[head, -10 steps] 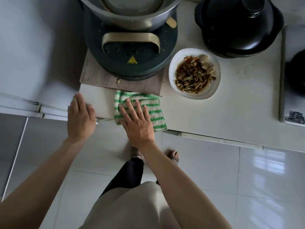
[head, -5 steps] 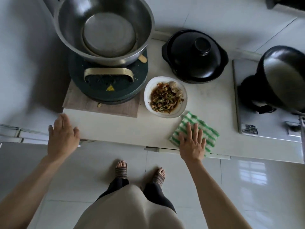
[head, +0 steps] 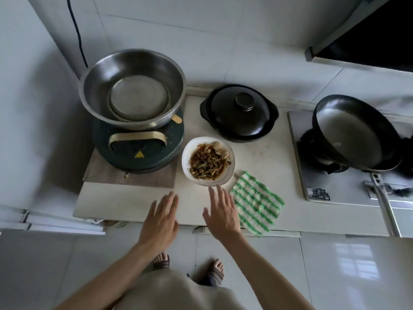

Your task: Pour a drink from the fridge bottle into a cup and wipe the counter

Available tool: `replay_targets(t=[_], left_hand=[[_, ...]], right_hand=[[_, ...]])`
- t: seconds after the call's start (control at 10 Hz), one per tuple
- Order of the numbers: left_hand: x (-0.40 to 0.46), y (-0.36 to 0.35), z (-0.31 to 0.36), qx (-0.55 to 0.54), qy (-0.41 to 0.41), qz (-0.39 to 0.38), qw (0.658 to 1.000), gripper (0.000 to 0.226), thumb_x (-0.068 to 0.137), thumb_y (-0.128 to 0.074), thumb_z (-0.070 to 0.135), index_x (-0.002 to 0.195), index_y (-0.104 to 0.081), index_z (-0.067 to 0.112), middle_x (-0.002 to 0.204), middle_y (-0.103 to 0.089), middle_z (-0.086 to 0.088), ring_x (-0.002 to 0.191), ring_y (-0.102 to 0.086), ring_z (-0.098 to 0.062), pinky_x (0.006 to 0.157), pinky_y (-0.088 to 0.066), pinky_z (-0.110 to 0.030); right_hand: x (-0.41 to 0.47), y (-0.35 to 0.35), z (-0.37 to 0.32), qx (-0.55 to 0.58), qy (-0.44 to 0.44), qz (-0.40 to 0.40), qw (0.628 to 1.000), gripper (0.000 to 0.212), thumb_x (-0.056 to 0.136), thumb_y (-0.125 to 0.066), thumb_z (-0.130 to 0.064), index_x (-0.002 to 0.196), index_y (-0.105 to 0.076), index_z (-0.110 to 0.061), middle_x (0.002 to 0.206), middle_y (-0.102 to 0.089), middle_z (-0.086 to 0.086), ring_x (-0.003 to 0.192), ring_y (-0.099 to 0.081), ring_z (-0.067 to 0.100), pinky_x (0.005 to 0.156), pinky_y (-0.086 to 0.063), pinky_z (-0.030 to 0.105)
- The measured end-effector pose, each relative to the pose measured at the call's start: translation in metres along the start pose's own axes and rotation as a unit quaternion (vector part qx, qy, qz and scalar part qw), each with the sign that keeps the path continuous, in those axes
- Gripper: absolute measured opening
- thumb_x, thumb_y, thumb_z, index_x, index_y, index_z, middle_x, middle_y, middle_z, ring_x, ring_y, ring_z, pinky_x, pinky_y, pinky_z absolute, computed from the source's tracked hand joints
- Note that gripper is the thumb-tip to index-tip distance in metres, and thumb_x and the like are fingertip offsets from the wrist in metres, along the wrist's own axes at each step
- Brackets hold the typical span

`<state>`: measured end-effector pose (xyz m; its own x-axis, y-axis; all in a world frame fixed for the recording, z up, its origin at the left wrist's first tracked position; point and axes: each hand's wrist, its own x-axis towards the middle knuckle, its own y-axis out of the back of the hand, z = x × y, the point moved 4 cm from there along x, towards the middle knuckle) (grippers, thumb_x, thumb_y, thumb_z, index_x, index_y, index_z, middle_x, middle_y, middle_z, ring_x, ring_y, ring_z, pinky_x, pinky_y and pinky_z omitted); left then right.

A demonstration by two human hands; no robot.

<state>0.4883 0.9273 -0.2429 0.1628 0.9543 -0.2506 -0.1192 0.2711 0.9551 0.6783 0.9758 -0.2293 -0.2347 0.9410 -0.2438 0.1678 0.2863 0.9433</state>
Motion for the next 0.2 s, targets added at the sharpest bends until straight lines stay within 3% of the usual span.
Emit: replay_targets(t=[0.1, 0.2], left_hand=[[-0.002, -0.009, 0.011, 0.001, -0.002, -0.019, 1.000, 0.084, 0.095, -0.058, 0.036, 0.160, -0.012, 0.009, 0.168, -0.005, -0.014, 0.154, -0.012, -0.031, 0.125, -0.012, -0.049], [-0.006, -0.018, 0.013, 0.008, 0.000, -0.029, 1.000, 0.087, 0.094, -0.060, 0.034, 0.159, -0.007, 0.009, 0.167, 0.000, -0.014, 0.154, -0.005, -0.032, 0.124, -0.005, -0.048]], right_hand=[[-0.028, -0.028, -0.016, 0.022, 0.064, -0.014, 0.998, 0.068, 0.092, -0.052, -0.038, 0.154, -0.037, -0.016, 0.163, -0.033, 0.014, 0.149, -0.033, 0.032, 0.124, -0.024, 0.045], [-0.039, -0.047, -0.005, 0.043, 0.044, -0.047, 0.997, 0.065, 0.097, -0.047, -0.036, 0.158, -0.032, -0.021, 0.169, -0.020, 0.007, 0.155, -0.020, 0.027, 0.126, -0.014, 0.042]])
